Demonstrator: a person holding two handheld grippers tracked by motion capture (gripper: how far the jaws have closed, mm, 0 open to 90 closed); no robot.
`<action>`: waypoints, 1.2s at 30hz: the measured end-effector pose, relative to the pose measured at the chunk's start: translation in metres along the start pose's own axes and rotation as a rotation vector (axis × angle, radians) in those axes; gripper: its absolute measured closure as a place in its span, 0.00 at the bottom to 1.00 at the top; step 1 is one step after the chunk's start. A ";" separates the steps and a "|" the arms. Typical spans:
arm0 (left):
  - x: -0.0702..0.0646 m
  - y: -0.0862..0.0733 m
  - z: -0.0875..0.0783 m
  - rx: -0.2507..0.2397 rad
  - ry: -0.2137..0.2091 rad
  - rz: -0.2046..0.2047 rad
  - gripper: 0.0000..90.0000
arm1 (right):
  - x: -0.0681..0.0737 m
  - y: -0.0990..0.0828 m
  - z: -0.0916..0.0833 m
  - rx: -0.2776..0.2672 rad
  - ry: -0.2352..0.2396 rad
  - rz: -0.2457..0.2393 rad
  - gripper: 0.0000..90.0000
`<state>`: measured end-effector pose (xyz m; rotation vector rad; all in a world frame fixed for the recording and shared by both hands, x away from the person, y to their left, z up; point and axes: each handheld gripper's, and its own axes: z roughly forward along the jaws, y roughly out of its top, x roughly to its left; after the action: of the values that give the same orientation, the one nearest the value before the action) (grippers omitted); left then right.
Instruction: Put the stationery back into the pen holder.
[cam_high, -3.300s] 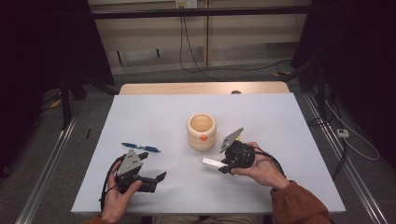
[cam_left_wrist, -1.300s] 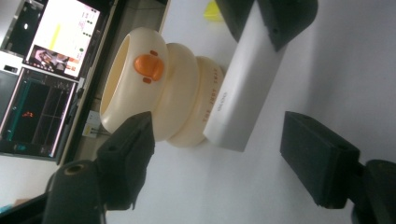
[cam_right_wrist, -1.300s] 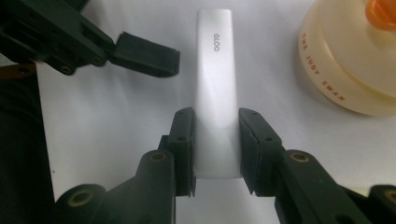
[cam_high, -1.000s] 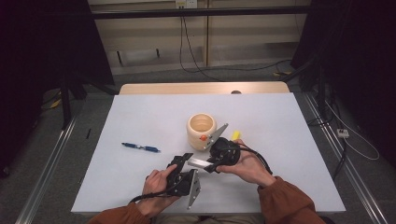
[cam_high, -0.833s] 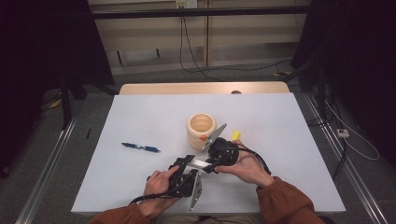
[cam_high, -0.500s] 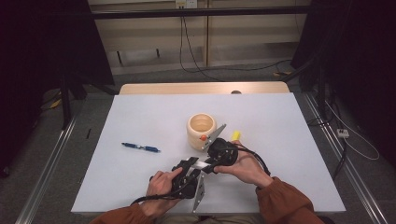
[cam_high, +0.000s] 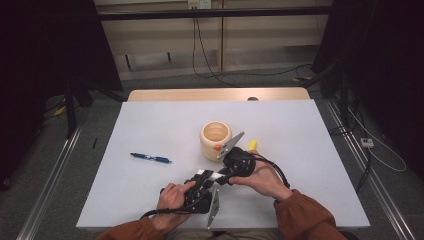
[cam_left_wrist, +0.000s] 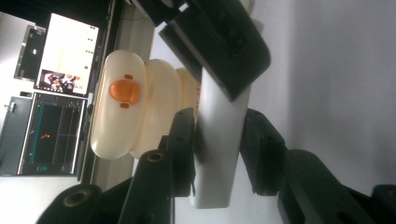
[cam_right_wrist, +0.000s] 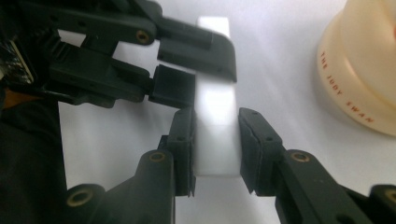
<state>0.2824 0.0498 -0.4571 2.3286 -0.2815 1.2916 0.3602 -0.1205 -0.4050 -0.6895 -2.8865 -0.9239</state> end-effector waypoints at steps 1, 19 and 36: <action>0.000 0.000 0.000 -0.005 -0.002 -0.006 0.76 | 0.000 0.000 -0.001 -0.008 -0.003 -0.002 0.75; 0.011 -0.005 -0.004 -0.029 -0.019 -0.136 0.79 | -0.003 -0.002 -0.003 -0.083 0.017 0.010 0.56; 0.033 -0.026 -0.004 -0.067 -0.094 -0.436 0.79 | -0.009 -0.007 -0.018 -0.209 -0.040 0.072 0.26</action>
<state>0.3070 0.0755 -0.4351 2.2317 0.1473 0.9466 0.3637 -0.1399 -0.3955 -0.8288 -2.8035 -1.2269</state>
